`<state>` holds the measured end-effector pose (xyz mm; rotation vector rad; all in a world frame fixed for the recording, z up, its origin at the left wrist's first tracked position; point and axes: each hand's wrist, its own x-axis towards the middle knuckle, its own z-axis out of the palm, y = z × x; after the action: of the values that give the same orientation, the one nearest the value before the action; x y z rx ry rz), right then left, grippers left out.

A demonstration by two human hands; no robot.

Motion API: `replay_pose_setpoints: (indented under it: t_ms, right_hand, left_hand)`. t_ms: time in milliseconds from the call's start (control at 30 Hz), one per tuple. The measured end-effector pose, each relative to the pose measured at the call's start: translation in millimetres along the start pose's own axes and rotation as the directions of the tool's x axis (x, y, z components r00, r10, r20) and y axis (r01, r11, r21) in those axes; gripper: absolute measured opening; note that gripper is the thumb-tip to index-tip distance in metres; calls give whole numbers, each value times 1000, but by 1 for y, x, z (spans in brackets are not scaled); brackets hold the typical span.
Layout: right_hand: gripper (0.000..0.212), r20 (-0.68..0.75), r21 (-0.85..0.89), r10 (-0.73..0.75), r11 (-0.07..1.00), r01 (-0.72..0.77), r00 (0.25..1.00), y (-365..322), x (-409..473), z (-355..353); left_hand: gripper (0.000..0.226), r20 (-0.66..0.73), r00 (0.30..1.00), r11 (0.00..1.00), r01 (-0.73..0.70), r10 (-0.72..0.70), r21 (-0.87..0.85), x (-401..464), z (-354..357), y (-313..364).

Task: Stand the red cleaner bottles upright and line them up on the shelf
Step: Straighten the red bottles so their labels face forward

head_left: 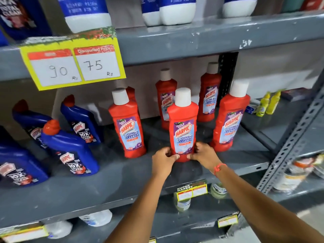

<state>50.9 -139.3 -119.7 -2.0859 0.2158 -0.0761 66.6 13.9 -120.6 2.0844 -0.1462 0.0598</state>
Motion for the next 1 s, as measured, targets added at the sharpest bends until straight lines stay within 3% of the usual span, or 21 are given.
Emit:
replay_pose_setpoints:
  t_ms: [233,333,400,533,633,733,800,867,1000]
  right_hand:
    - [42,-81,11,40,999,-39,996,-6,-14,7]
    - [35,-404,160,84,987,-20,911,-9,-39,21]
    - [21,-529,119,-10,989,86,849,-12,-60,37]
    - [8,-287,-26,-286,956,291,914,-29,-83,83]
    - [20,-153,40,-274,958,283,949,-56,-63,109]
    - [46,-41,161,-119,979,124,992,-81,-28,119]
    - [59,55,149,-59,988,51,997,-89,-6,121]
    - [63,115,72,-54,996,46,992,-91,13,122]
    - [49,200,51,-55,998,45,978,-90,30,127]
  left_hand:
    - [34,56,998,1000,15,-14,-16,-5,-4,5]
    - [38,68,997,998,49,-45,-49,-7,-11,0]
    - [34,2,998,997,63,-63,-52,-11,-23,-9]
    - [8,-283,955,992,62,-92,-114,-19,-59,-32]
    - [10,-410,901,987,103,-145,-123,-13,-86,-46]
    - [45,-342,911,973,207,-230,-102,2,-105,-55]
    - [58,-255,937,970,222,-239,-96,10,-113,-60]
    - [57,-190,958,973,190,-213,-129,18,-118,-64]
    - [37,-159,975,982,138,-158,-127,25,-120,-66]
